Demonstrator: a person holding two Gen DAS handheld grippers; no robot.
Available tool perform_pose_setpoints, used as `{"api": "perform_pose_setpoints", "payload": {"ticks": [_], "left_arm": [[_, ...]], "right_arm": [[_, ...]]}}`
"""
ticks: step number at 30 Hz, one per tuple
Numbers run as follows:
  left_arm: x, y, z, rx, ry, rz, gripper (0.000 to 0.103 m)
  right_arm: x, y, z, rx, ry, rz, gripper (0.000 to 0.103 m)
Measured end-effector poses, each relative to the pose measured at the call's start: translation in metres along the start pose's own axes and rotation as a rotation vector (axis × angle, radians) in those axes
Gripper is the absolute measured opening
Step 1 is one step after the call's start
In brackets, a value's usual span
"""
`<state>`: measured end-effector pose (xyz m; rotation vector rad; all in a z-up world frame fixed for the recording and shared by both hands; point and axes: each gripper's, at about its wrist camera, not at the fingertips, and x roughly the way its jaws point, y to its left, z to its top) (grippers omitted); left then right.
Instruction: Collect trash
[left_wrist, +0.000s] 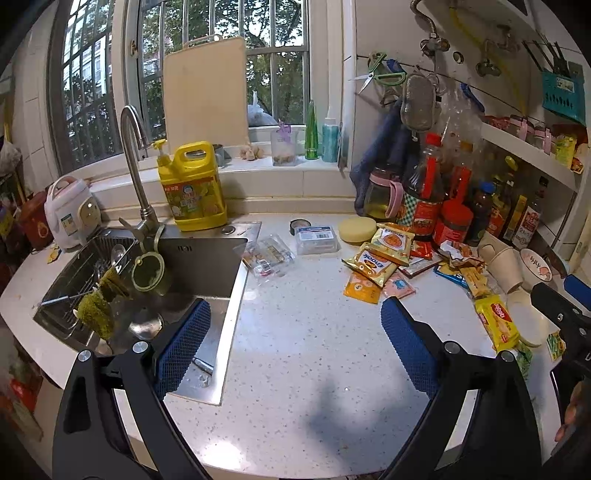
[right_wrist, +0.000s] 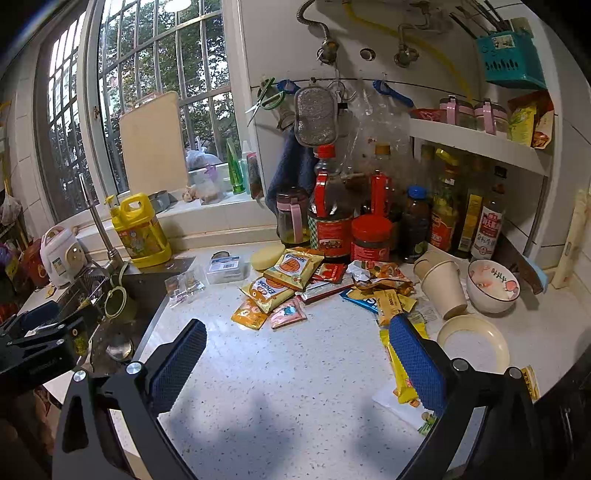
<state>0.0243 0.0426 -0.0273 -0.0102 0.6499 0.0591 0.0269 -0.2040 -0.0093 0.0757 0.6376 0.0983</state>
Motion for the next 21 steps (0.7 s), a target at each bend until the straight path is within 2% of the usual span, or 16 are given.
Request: {"api": "perform_pose_setpoints", "payload": {"ticks": [21], "left_arm": [[-0.0018, -0.0028, 0.0039, 0.010, -0.022, 0.006, 0.091]], "right_arm": [[-0.0006, -0.0027, 0.0013, 0.003, 0.000, -0.012, 0.098]]}}
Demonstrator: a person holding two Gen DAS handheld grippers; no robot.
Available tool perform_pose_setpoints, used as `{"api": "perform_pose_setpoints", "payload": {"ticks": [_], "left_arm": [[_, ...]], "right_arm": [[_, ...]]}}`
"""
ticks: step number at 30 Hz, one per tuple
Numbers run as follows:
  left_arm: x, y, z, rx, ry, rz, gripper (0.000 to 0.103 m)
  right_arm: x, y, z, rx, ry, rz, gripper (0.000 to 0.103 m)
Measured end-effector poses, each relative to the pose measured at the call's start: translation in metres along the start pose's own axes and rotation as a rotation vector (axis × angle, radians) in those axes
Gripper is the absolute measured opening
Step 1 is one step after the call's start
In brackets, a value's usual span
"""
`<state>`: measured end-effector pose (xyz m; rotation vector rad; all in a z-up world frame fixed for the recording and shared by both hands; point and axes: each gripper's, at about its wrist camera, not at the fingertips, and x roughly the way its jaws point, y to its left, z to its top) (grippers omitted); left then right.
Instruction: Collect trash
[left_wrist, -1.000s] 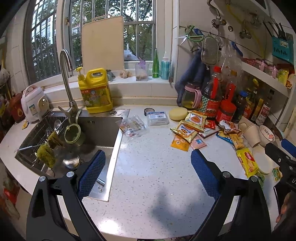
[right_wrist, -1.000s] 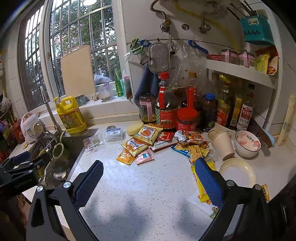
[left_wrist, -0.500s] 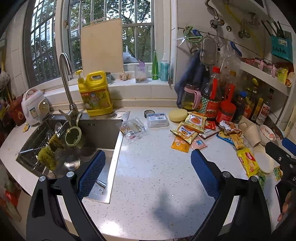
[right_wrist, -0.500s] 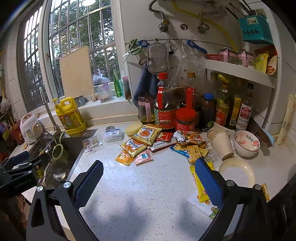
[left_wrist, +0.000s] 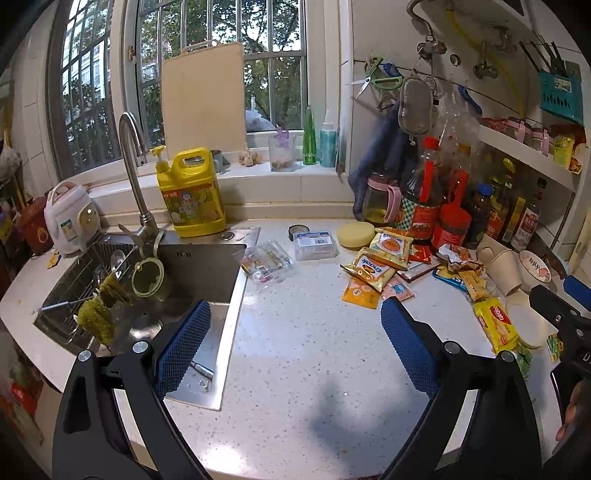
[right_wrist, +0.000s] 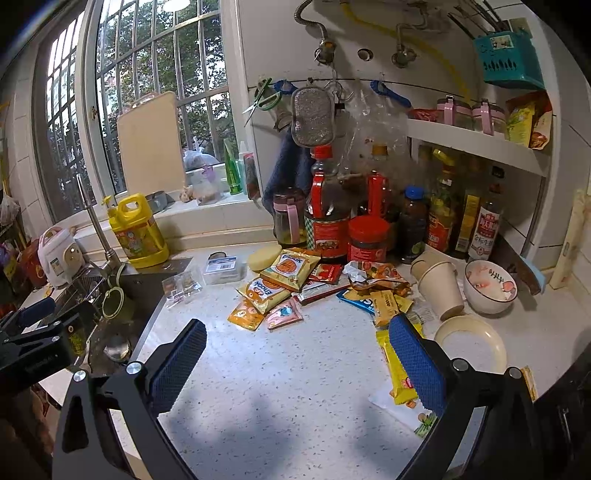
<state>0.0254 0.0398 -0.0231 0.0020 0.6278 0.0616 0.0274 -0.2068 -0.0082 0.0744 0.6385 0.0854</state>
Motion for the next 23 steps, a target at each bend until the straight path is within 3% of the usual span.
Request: {"api": "perform_pose_setpoints", "payload": {"ticks": [23], "left_arm": [[-0.0010, -0.0039, 0.0006, 0.007, -0.005, -0.038, 0.091]], "right_arm": [[0.0008, 0.0021, -0.0005, -0.001, 0.009, -0.005, 0.098]]}}
